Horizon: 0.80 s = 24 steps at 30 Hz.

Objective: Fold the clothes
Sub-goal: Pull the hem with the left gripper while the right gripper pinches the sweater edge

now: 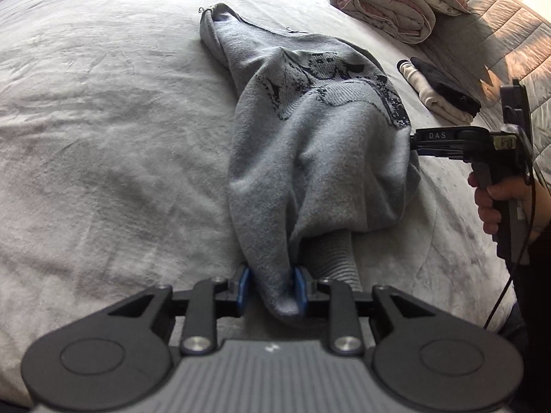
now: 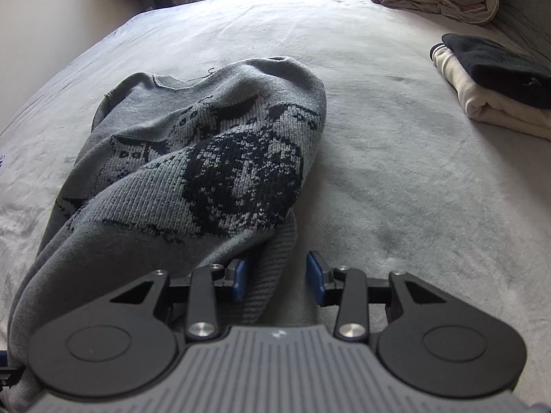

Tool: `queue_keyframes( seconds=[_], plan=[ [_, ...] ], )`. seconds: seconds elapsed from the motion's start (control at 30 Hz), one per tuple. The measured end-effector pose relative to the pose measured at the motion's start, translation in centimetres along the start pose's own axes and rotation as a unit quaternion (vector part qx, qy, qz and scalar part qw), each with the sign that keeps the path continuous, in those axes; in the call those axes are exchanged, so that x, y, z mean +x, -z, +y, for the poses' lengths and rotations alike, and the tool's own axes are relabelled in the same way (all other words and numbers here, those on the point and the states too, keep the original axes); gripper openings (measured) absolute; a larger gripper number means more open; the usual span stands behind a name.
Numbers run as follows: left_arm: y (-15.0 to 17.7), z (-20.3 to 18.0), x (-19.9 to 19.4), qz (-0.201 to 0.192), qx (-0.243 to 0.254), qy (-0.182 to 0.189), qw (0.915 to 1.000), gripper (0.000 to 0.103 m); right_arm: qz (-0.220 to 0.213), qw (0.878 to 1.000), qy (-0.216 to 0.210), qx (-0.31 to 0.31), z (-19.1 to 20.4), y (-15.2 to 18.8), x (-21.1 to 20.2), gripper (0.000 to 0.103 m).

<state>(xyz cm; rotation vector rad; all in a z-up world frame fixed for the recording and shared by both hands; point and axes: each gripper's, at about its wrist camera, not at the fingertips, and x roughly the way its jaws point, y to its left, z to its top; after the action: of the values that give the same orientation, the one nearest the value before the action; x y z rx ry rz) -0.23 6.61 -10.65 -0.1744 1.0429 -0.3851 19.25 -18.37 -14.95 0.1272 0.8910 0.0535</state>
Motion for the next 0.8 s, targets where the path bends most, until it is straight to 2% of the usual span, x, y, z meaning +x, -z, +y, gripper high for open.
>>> queue_keyframes(
  seconds=[0.03, 0.07, 0.1, 0.17, 0.23, 0.27, 0.3, 0.47, 0.8],
  plan=[
    [0.0, 0.0, 0.0, 0.000, -0.002, 0.002, 1.0000, 0.027, -0.001, 1.000, 0.002, -0.003, 0.1, -0.1, 0.2, 0.038],
    [0.0, 0.1, 0.0, 0.000, -0.003, 0.003, 1.0000, 0.027, -0.002, 1.000, 0.002, -0.006, 0.2, -0.3, 0.4, 0.032],
    [-0.1, 0.1, 0.1, 0.000, -0.005, 0.005, 1.0000, 0.027, -0.003, 1.000, 0.002, -0.010, 0.4, -0.5, 0.6, 0.020],
    [-0.1, 0.2, 0.2, -0.003, -0.008, 0.007, 0.9999, 0.026, -0.002, 1.000, -0.005, -0.013, 0.7, -0.7, 0.8, 0.008],
    [-0.1, 0.2, 0.3, -0.006, -0.009, 0.006, 0.9999, 0.020, -0.006, 1.000, -0.002, -0.018, 1.0, -0.7, 0.4, 0.006],
    [-0.2, 0.2, 0.4, -0.005, -0.012, 0.008, 0.9999, 0.012, -0.009, 1.000, 0.001, -0.021, 1.3, -0.7, 0.0, 0.006],
    [-0.2, 0.3, 0.4, -0.004, -0.015, 0.010, 0.9998, 0.010, -0.014, 1.000, 0.003, -0.023, 1.4, -0.6, -0.5, 0.006],
    [-0.7, 0.6, -0.8, -0.019, -0.023, 0.016, 0.9994, 0.008, -0.049, 0.998, 0.010, -0.029, 1.1, -0.2, -4.9, 0.005],
    [-2.7, 1.0, -4.7, -0.077, -0.028, 0.025, 0.9963, 0.007, -0.116, 0.992, 0.017, -0.036, 0.9, 1.0, -14.2, 0.005]
  ],
)
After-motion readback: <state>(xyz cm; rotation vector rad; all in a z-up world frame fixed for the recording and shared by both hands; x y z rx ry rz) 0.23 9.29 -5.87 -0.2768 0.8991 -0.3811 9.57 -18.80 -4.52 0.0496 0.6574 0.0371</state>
